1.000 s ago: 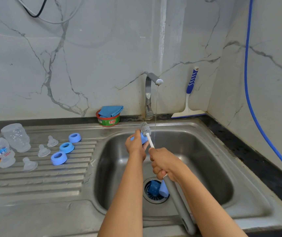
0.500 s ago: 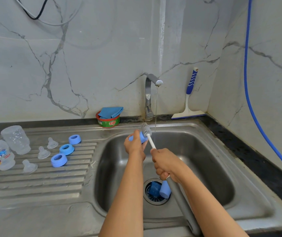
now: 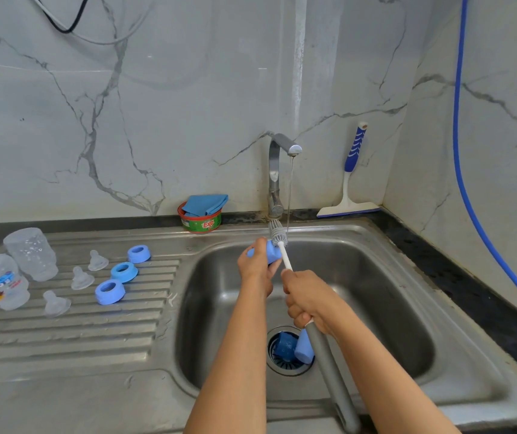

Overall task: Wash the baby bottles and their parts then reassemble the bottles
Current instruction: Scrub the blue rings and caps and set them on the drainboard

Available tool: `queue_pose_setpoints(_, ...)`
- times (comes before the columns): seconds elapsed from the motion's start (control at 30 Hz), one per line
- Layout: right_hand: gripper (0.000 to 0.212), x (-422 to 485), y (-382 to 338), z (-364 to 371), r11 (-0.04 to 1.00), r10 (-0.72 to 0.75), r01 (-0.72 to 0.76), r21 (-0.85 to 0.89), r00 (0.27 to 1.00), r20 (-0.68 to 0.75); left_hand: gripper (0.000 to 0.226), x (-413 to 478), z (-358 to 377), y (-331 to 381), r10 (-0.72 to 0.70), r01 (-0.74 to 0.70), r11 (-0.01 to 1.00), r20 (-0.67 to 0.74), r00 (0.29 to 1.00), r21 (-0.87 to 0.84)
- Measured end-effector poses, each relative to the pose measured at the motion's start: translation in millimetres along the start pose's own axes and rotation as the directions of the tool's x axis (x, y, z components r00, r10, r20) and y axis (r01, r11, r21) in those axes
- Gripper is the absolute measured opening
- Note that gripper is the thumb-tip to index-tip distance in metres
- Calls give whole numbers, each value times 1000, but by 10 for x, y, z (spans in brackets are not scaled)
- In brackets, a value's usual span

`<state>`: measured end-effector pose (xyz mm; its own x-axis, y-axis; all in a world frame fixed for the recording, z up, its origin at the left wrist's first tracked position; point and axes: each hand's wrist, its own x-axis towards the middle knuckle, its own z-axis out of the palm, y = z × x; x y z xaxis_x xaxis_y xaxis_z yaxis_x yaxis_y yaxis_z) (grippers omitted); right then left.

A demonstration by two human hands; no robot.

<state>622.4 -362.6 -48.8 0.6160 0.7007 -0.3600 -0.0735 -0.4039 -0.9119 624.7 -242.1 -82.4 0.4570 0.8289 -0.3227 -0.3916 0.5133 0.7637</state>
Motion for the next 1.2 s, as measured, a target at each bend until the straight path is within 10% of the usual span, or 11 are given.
queue_pose_setpoints(0.43,27,29,42,45,879,-42,10,-476,998,-56,32,41,-60,7,24,-35,996,-124,992,-86)
queue_pose_setpoints(0.63,29,32,46,-47,993,-38,34,-110,999,-37,39,42,-1,-9,-13,14,999,20,1000,-49)
queue_pose_setpoints(0.87,26,-123,51,69,986,28,-13,-168,996,88,35,170,-60,16,64,-118,971,-248,967,-208)
queue_pose_setpoints(1.2,26,155,77,-100,997,65,-62,49,995,-72,37,55,41,-112,114,-126,963,63,991,239)
